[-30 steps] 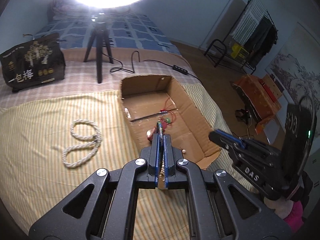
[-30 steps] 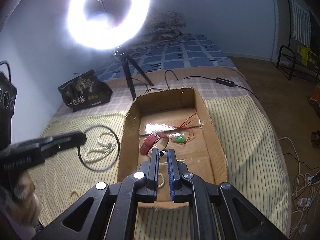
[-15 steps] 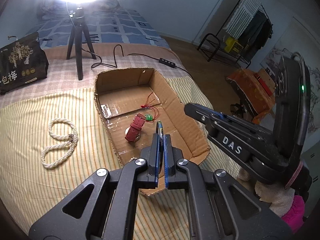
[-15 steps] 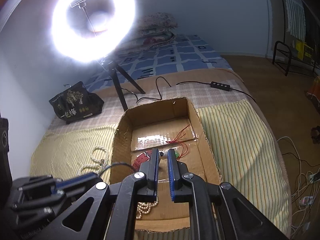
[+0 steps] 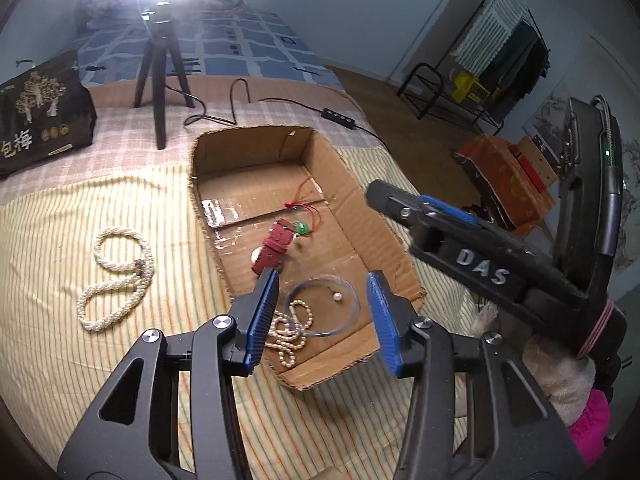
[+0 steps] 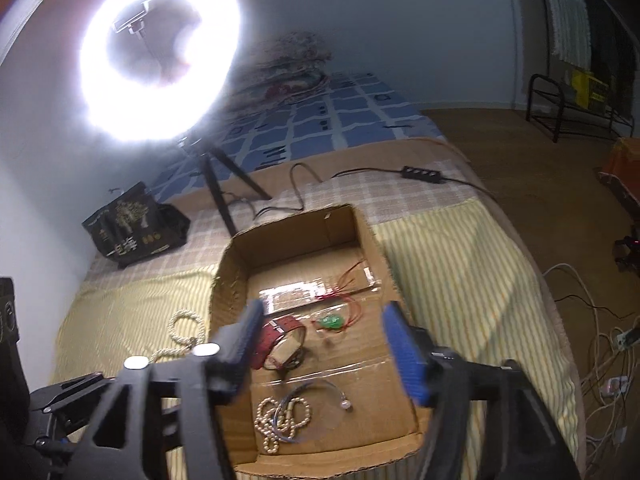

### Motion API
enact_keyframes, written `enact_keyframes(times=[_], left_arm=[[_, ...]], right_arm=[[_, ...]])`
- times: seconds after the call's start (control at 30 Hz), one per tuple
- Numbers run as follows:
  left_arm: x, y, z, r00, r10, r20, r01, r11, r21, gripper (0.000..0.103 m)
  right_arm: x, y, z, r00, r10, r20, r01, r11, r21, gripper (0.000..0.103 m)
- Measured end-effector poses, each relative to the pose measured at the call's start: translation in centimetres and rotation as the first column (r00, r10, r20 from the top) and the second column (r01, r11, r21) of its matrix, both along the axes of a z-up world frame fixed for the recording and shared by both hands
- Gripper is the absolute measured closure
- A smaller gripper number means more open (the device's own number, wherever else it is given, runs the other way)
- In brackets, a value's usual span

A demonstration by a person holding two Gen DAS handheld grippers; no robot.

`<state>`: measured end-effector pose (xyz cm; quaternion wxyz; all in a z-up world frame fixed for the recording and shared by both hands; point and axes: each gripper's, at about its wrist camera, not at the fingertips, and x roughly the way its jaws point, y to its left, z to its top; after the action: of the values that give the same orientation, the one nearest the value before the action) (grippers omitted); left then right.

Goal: Organize jewelry
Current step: 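Open both tools to drop the bangle and earring into the box, then move the left tool to the cream bead bracelet while the right tool approaches the pearl necklace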

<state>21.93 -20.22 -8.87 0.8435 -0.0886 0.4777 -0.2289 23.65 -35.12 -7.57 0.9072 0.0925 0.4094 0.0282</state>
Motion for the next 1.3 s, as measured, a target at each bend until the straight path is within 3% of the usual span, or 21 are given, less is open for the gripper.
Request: enact_keyframes(times=[0.33, 0.6, 1.0, 1.3], left_arm=[[-0.3, 1.5, 0.3, 1.0, 0.025, 0.011, -0.026, 0.999, 0.019, 0.057], [-0.7, 2.2, 0.7, 0.999, 0.024, 0.025, -0.025, 0.999, 0.038, 0.057], [-1.8, 4.7, 1.4, 0.998, 0.037, 0.052, -0.04, 0.996, 0.073, 0.057], [-2.8, 9.0, 1.4, 0.996, 0.078, 0.05, -0.082, 0.992, 0.099, 0.057]], right_arm=[[-0.5, -0.9, 0.6, 0.999, -0.049, 0.02, 0.049, 0.999, -0.006, 0.017], [-0.9, -0.5, 1.0, 0.998, -0.052, 0.033, 0.053, 0.998, -0.031, 0.001], [-1.4, 1.4, 1.6, 0.998, -0.009, 0.054, 0.011, 1.0, -0.029, 0.0], [-1.8, 3.5, 2.3, 0.995, 0.031, 0.092, -0.031, 1.0, -0.003, 0.0]])
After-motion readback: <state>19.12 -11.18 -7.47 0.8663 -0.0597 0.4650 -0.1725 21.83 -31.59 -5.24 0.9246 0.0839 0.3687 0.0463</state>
